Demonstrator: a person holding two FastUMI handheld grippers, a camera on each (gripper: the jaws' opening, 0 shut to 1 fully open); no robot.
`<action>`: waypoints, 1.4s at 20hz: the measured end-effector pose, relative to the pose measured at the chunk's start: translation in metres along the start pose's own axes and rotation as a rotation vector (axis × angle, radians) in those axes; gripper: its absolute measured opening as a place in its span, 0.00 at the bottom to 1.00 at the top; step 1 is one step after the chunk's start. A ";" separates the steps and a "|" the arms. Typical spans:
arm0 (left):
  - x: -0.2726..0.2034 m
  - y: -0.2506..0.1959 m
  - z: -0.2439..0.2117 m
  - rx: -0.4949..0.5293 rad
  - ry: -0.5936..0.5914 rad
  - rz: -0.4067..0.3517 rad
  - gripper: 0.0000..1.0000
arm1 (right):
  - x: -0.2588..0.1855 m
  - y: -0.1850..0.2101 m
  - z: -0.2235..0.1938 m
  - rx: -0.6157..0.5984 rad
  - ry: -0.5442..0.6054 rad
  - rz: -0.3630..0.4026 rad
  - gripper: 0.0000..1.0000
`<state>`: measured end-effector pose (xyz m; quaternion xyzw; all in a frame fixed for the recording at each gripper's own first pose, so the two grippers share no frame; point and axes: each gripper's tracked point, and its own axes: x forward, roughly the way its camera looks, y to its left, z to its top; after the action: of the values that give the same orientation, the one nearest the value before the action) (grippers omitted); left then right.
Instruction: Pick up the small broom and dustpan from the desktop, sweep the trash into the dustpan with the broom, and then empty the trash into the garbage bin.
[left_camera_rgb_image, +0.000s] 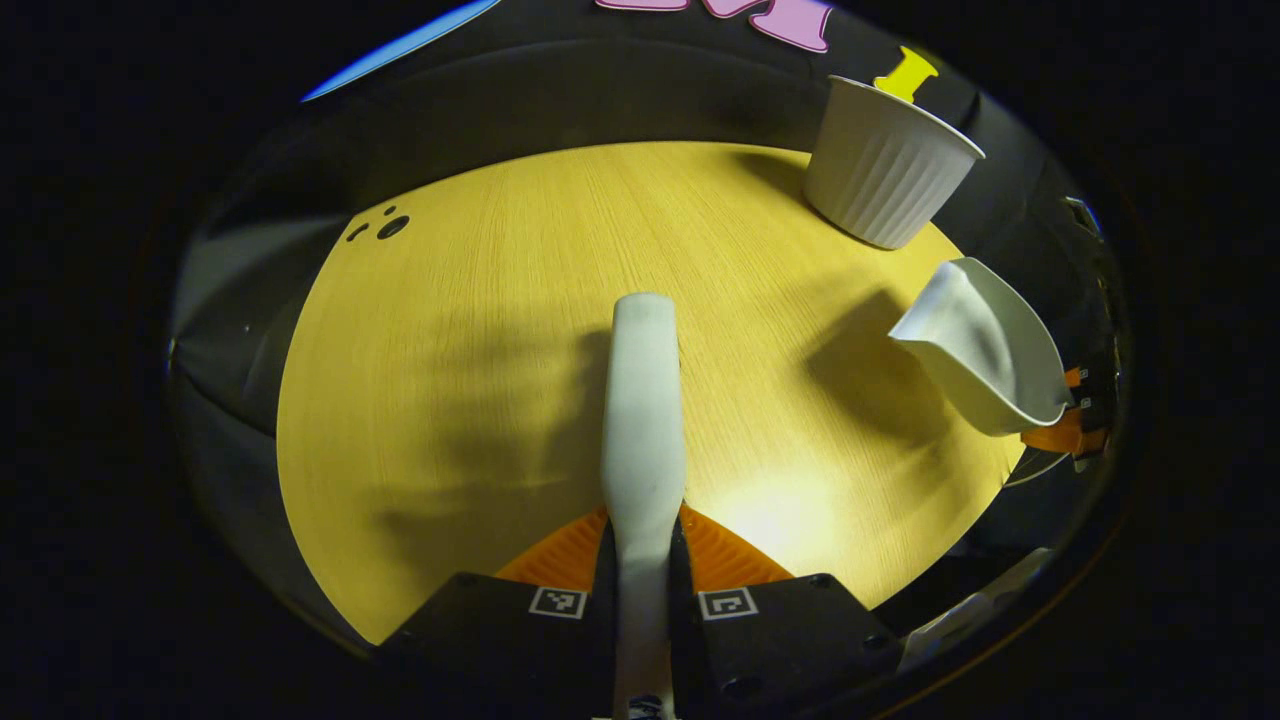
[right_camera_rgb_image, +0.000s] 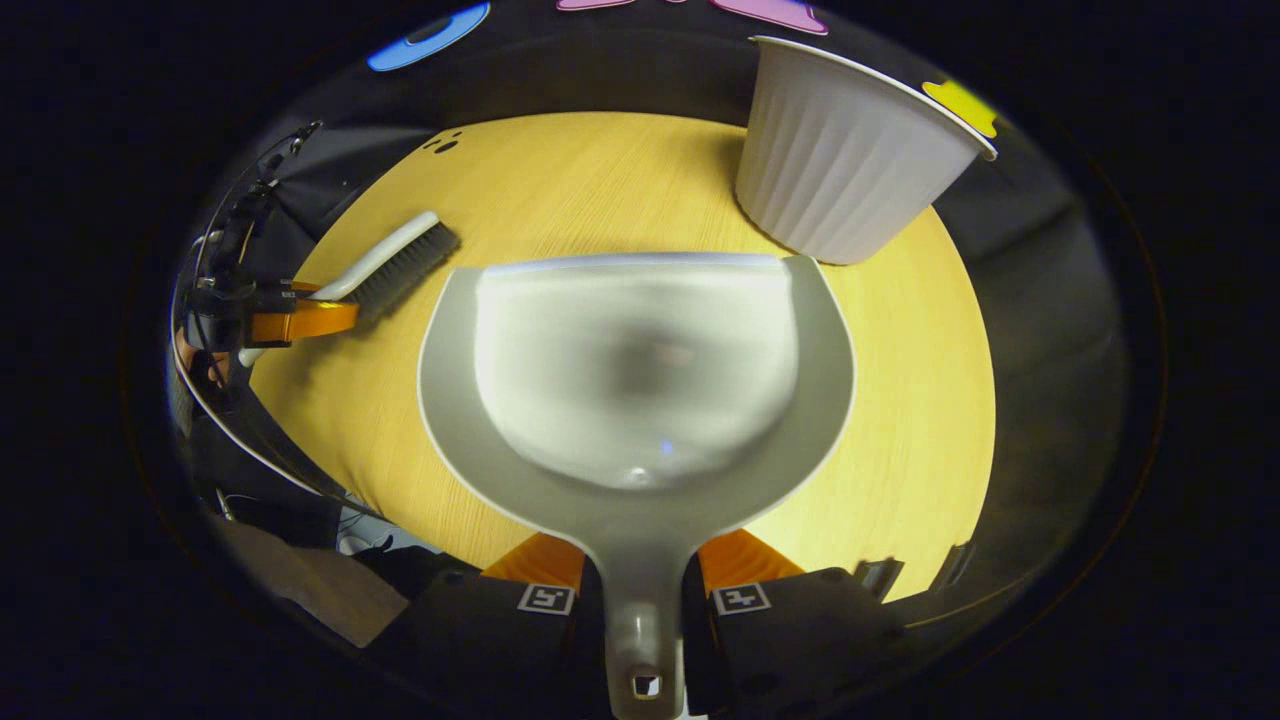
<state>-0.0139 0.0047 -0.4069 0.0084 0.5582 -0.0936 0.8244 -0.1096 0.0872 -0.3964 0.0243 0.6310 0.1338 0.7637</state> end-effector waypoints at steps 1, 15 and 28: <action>0.004 0.002 -0.001 0.003 -0.001 0.006 0.28 | 0.007 0.003 0.003 0.001 -0.006 -0.004 0.35; 0.023 0.010 0.006 0.019 -0.014 0.062 0.27 | 0.060 0.024 -0.008 0.002 0.050 -0.023 0.37; 0.031 0.009 -0.013 0.004 0.038 0.041 0.29 | 0.040 0.030 -0.005 0.093 0.044 0.029 0.45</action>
<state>-0.0132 0.0105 -0.4408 0.0232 0.5732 -0.0777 0.8154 -0.1127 0.1246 -0.4299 0.0657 0.6527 0.1158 0.7458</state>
